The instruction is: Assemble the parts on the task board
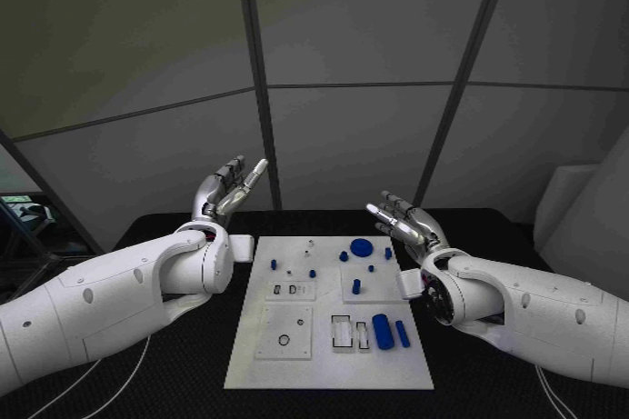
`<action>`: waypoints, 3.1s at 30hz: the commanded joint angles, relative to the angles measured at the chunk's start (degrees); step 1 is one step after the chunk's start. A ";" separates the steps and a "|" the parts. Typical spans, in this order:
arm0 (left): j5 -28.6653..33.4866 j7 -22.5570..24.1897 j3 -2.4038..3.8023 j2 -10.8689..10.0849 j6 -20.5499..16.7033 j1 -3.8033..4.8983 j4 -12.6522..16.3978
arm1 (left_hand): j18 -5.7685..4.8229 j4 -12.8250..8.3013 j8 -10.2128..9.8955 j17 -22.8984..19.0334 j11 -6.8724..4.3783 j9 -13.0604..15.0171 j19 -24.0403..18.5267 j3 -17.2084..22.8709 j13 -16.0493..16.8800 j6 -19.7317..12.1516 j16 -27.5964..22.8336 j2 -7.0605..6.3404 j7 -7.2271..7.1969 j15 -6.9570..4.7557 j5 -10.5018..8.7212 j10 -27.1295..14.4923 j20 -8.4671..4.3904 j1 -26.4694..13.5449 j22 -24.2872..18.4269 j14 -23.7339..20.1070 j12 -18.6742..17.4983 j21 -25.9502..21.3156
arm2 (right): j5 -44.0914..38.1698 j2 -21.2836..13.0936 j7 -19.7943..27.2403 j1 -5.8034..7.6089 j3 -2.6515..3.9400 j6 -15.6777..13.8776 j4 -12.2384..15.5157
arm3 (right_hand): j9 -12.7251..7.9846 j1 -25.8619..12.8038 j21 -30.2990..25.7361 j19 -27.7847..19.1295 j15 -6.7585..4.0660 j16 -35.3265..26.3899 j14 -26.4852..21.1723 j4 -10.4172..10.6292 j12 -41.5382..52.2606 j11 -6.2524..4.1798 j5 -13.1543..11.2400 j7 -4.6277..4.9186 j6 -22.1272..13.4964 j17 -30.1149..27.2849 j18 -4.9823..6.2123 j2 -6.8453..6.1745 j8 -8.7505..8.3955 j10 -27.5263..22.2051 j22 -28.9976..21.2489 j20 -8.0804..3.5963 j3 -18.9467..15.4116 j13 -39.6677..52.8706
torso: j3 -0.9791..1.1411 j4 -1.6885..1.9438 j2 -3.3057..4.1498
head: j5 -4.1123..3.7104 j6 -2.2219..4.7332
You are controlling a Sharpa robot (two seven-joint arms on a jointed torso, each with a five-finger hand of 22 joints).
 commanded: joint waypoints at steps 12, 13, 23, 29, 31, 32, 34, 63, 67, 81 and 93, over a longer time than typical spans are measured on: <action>-3.64 -0.55 -0.14 -1.79 8.00 0.09 -0.04 | 2.20 0.09 4.15 3.79 5.36 2.02 31.59 2.10 2.05 19.56 8.71 4.19 7.07 -0.05 -0.11 25.67 0.78 6.18 6.38 33.84 4.95 13.33 | -32.49 -0.14 -2.80 1.62 0.42 7.77 -4.29 | 3.14 10.91 10.55 28.31 -3.66 7.21 43.47 -6.90 7.98 -1.83 1.88 5.82 38.76 2.38 7.47 -0.76 6.88 43.48 3.68 -0.04 3.85 2.28 | -0.03 -0.40 1.08 | 0.18 -0.45; -3.95 -0.68 -0.16 -1.93 8.44 0.09 0.11 | 2.50 -0.01 4.40 3.75 5.00 2.08 32.67 2.01 2.12 21.21 8.82 4.39 7.01 -0.37 -0.14 28.46 0.76 6.60 6.41 35.07 5.31 13.73 | -34.08 -0.37 -2.90 1.87 0.42 7.55 -4.30 | 3.07 10.87 10.79 29.04 -3.99 7.36 44.71 -6.96 7.90 -2.13 1.86 5.59 39.77 2.49 7.54 -0.78 6.89 44.56 3.65 -0.23 4.27 2.28 | 0.05 -0.26 1.03 | 0.19 -0.63; -7.04 -3.13 -0.23 -4.14 12.38 0.07 3.51 | 3.63 -2.08 7.46 5.93 2.07 2.54 46.36 0.13 2.41 36.16 9.98 6.63 5.61 -4.02 -0.27 43.30 -1.97 9.31 6.53 47.73 7.22 17.78 | -51.67 -1.66 -6.05 4.93 0.40 10.04 -4.85 | 2.55 9.74 11.53 33.99 -5.88 5.90 51.55 -7.84 4.48 -3.88 2.52 4.11 45.71 2.89 7.45 -3.31 5.66 51.53 2.56 -1.97 10.19 2.14 | 0.06 0.04 1.92 | -0.14 -0.57; -7.52 -3.47 -0.23 -6.09 12.89 0.06 7.42 | 3.55 -3.51 7.44 7.29 1.35 2.35 49.79 -0.56 2.48 37.70 9.65 6.93 5.05 -4.86 -0.25 45.61 -2.94 10.90 5.98 50.76 6.69 18.06 | -62.06 -1.46 -9.20 7.65 0.40 10.87 -4.89 | 2.65 9.73 13.03 37.92 -7.21 5.99 56.07 -8.94 3.03 -4.71 1.87 3.58 47.72 3.54 7.58 -5.75 4.97 54.30 2.68 -3.46 13.61 2.20 | -0.15 0.37 3.71 | -0.53 -0.52; -7.57 -3.51 -0.23 -6.76 13.03 0.05 8.69 | 3.53 -3.75 7.43 7.43 1.29 2.34 49.99 -0.65 2.50 37.91 9.51 6.93 5.02 -4.89 -0.24 45.91 -3.00 11.14 5.89 50.89 6.63 18.01 | -65.57 -1.27 -10.79 8.52 0.40 10.98 -4.90 | 2.68 9.69 14.41 40.18 -7.92 6.48 58.20 -9.15 2.87 -5.08 1.45 3.29 48.39 4.01 7.57 -6.52 4.86 55.31 3.21 -4.39 14.18 2.23 | -0.23 0.59 4.36 | -0.69 -0.37; -7.57 -3.55 -0.23 -7.04 13.08 0.05 9.19 | 3.53 -3.84 7.42 7.48 1.28 2.34 50.04 -0.67 2.51 37.96 9.47 6.93 5.01 -4.91 -0.24 46.01 -3.02 11.22 5.86 50.94 6.61 17.99 | -67.05 -1.18 -11.64 8.82 0.40 11.15 -4.85 | 2.73 9.80 15.73 42.10 -8.63 7.35 60.30 -9.27 2.98 -5.41 1.21 3.08 48.84 4.53 7.58 -6.86 4.90 56.09 3.79 -5.15 14.22 2.31 | -0.23 0.64 4.63 | -0.71 -0.37; -7.55 -3.72 -0.23 -7.77 13.23 0.05 10.39 | 3.52 -3.89 7.41 7.51 1.27 2.34 50.08 -0.70 2.52 38.00 9.44 6.92 5.01 -4.91 -0.25 46.07 -3.03 11.26 5.84 50.96 6.60 17.98 | -71.21 -0.99 -14.47 9.43 0.41 12.07 -4.59 | 2.71 9.95 18.82 46.00 -9.97 9.22 64.59 -9.45 2.64 -5.90 0.95 2.65 49.25 5.69 7.51 -7.66 4.71 56.09 5.25 -6.95 13.93 2.24 | -0.26 0.76 5.15 | -0.80 -0.40; -6.35 -3.56 -0.20 -10.75 13.79 -0.17 17.05 | 3.47 -4.07 7.22 7.66 1.43 2.27 50.15 -0.85 2.48 37.94 9.19 6.99 5.32 -4.84 -0.23 46.04 -3.03 11.36 5.69 50.93 6.32 17.83 | -87.46 1.26 -30.09 10.78 0.47 14.98 -3.41 | 2.59 10.10 58.78 56.85 -12.22 69.97 74.95 -3.87 2.74 -7.01 1.27 1.37 48.97 56.90 5.07 -12.11 2.66 52.32 38.81 -10.48 15.03 2.48 | -0.42 2.04 11.57 | -2.25 0.60; -6.35 -3.67 -0.20 -10.70 14.02 -0.17 17.09 | 3.47 -4.09 7.20 7.68 1.44 2.27 50.17 -0.86 2.48 37.96 9.16 7.02 5.33 -4.83 -0.23 46.06 -3.03 11.37 5.68 50.93 6.30 17.82 | -87.64 1.87 -30.38 10.85 0.47 15.57 -3.98 | 2.56 10.22 59.79 57.08 -12.22 70.98 75.00 -3.77 2.71 -7.00 1.27 1.33 48.74 58.14 4.92 -12.19 2.60 52.19 40.05 -10.43 15.11 2.47 | -0.45 2.02 11.58 | -2.20 0.62; -6.35 -3.92 -0.20 -10.83 14.61 -0.17 17.23 | 3.45 -4.09 7.15 7.72 1.48 2.25 50.18 -0.91 2.47 37.94 9.09 7.07 5.37 -4.80 -0.24 46.05 -3.02 11.33 5.64 50.90 6.23 17.79 | -87.76 3.88 -30.76 10.93 0.47 16.55 -5.90 | 2.57 10.50 61.68 57.26 -12.20 72.87 74.97 -3.39 2.74 -6.96 1.22 1.36 48.21 60.32 4.69 -12.05 2.63 51.76 42.20 -10.21 15.39 2.49 | -0.42 2.13 11.67 | -1.34 0.23; -6.34 -3.95 -0.20 -10.81 15.12 -0.17 17.59 | 3.44 -4.07 7.11 7.74 1.51 2.24 50.18 -0.95 2.46 37.92 9.03 7.10 5.40 -4.78 -0.24 46.04 -3.01 11.28 5.61 50.87 6.19 17.76 | -87.77 4.97 -31.31 10.94 0.46 18.94 -7.09 | 2.59 10.69 62.33 57.34 -12.20 73.43 74.95 -3.25 2.87 -6.96 1.20 1.41 48.29 60.98 4.61 -11.77 2.68 52.04 42.97 -10.14 15.75 2.53 | -0.37 2.03 11.73 | -1.29 -0.19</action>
